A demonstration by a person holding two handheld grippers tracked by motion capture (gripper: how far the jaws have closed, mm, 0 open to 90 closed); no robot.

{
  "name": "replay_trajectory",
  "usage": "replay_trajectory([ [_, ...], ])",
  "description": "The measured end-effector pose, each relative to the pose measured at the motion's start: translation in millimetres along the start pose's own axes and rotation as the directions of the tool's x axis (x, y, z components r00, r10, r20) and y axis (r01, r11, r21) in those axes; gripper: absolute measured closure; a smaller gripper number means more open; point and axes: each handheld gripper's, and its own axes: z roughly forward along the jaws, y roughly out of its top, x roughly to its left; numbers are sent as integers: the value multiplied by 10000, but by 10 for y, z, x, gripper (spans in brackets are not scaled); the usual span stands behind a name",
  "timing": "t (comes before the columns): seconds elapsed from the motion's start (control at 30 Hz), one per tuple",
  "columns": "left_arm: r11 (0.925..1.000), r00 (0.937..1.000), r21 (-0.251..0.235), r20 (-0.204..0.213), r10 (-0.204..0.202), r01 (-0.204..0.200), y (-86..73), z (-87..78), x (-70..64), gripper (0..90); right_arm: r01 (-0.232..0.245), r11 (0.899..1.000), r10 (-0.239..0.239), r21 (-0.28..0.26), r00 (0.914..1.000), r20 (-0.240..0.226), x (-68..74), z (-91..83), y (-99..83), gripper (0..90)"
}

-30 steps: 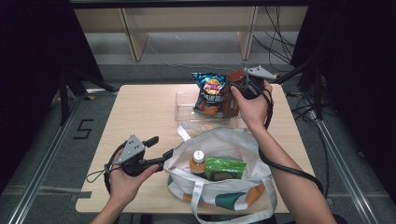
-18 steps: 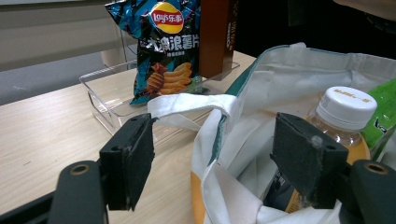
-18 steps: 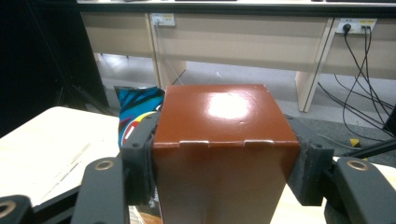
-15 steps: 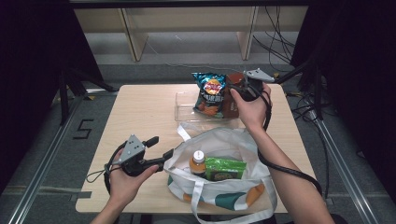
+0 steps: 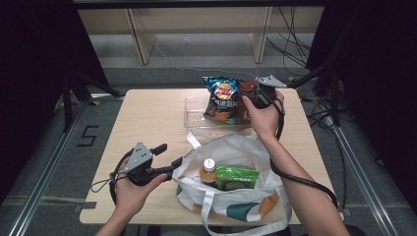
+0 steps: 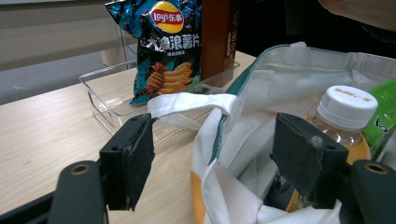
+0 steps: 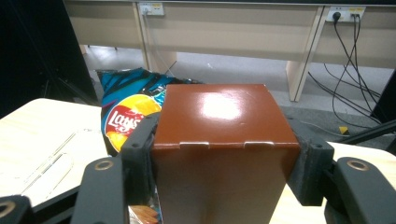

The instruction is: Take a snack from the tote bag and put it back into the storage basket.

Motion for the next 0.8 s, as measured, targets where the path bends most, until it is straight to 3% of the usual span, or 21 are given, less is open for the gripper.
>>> replay_trajectory([
  [0.1,10000,10000,-20,17,-26,26,-3,2,4,292,-292,9995,292,143,9996,21,27,-4,-11,389],
  [0.17,10000,10000,-34,26,-25,25,-6,5,2,292,-118,9998,117,160,9999,81,10,12,-31,389],
  [0.43,10000,10000,-20,38,-33,33,-6,14,-2,291,-307,9965,299,773,9995,113,7,40,-91,388],
  [0.47,10000,10000,-21,44,-20,20,-6,14,-3,292,-418,9958,415,809,9991,50,11,50,-113,388],
  [0.53,10000,10000,-17,43,-16,17,-6,15,-3,292,-219,9969,211,756,9997,115,-7,73,-142,387],
  [0.73,10000,10000,-12,52,-31,31,-10,22,-2,292,-540,9921,527,1129,9985,143,1,70,-146,386],
  [0.8,9999,9999,-85,121,-66,67,-12,27,-1,292,-413,9930,410,1109,9991,50,-29,80,-141,384],
])
